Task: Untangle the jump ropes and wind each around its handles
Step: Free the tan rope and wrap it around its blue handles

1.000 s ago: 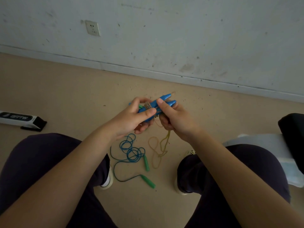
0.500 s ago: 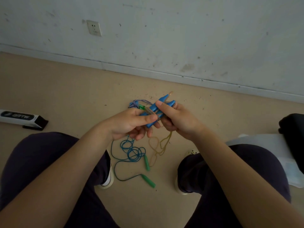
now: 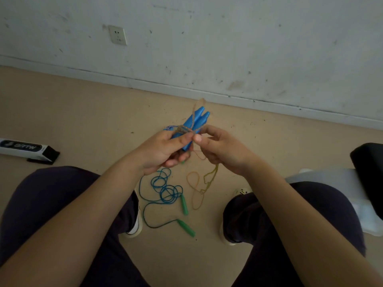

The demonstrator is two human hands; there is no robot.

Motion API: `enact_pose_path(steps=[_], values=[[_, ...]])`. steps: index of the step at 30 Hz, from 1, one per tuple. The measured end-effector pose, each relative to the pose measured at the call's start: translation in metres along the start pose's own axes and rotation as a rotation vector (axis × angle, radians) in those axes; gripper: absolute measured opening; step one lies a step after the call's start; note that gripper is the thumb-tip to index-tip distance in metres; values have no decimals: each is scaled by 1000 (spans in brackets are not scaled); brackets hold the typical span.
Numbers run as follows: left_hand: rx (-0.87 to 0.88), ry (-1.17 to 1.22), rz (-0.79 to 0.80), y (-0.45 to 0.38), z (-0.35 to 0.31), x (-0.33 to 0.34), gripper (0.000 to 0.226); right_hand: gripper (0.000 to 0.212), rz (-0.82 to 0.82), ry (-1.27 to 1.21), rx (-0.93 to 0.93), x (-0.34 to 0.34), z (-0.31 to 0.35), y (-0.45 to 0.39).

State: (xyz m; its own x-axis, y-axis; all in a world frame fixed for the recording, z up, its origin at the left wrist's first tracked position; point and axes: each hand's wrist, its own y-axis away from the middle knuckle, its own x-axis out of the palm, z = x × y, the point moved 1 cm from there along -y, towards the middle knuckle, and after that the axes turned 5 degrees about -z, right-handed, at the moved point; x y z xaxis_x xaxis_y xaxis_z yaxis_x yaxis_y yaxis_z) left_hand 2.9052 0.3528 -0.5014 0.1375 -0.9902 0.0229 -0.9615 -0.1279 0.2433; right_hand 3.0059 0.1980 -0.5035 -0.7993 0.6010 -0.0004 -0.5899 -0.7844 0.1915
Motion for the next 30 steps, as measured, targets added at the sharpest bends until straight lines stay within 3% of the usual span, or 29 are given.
enact_pose_path(steps=[6, 15, 23, 27, 30], values=[[12, 102, -101, -1, 2, -1, 41, 7, -42, 24, -4, -8, -3, -6], [-77, -88, -290, -9, 14, -2, 40, 35, -158, 449, -58, 10, 2, -2], [3, -78, -239, -8, 14, 1, 38, 32, -174, 412, 9, 6, -2, -3], [-2, -65, -331, -9, 14, -4, 38, 23, -146, 477, -6, 9, 3, 2], [-55, -73, -411, -12, 14, -13, 40, 31, -133, 486, -68, 8, 7, 7]])
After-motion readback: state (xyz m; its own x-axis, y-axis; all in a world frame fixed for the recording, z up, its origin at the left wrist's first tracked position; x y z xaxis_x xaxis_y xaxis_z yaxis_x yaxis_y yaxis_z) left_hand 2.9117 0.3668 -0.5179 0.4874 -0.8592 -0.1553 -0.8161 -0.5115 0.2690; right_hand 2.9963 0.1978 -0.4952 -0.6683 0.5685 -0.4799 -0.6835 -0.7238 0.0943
